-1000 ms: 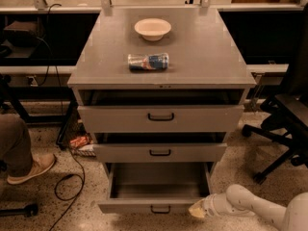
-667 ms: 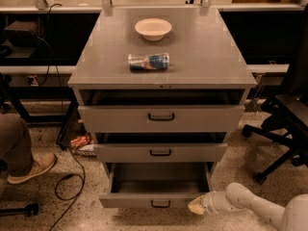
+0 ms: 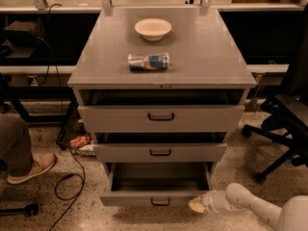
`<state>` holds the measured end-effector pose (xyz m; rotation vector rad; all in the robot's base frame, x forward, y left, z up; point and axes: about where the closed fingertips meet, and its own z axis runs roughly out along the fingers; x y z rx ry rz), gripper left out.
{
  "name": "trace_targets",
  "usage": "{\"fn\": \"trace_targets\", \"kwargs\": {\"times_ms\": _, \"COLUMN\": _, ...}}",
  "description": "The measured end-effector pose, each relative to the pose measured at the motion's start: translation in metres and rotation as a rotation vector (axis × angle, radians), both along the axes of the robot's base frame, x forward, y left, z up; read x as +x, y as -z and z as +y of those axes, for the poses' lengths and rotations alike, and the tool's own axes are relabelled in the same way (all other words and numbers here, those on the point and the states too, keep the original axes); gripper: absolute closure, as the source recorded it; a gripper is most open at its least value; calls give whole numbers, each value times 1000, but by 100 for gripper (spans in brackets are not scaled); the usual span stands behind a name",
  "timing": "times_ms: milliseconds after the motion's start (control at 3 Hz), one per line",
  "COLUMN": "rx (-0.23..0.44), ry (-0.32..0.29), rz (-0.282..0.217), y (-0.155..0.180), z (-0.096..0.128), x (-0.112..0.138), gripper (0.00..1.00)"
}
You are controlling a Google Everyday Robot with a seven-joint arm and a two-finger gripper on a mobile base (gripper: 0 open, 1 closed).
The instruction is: Close bottom drawer
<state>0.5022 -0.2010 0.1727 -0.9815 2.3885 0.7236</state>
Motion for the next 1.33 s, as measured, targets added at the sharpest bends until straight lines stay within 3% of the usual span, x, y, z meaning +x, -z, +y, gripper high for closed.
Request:
{"fn": "trace_targets", "kwargs": {"times_ms": 333, "rx": -7, "ry": 47, "rz": -62, "y": 7, "z": -9, "x": 24, "gripper": 100}}
{"fn": "trace_targets", "kwargs": {"times_ms": 1000, "rx": -2, "ry": 92, "rz": -202, "y": 11, "z": -6, "x": 84, "gripper": 100}}
{"fn": "trace_targets", "kwargs": {"times_ms": 1333, "rx": -3, "ry": 107, "rz": -236, "y": 16, "z": -4, "x": 107, "gripper": 100}}
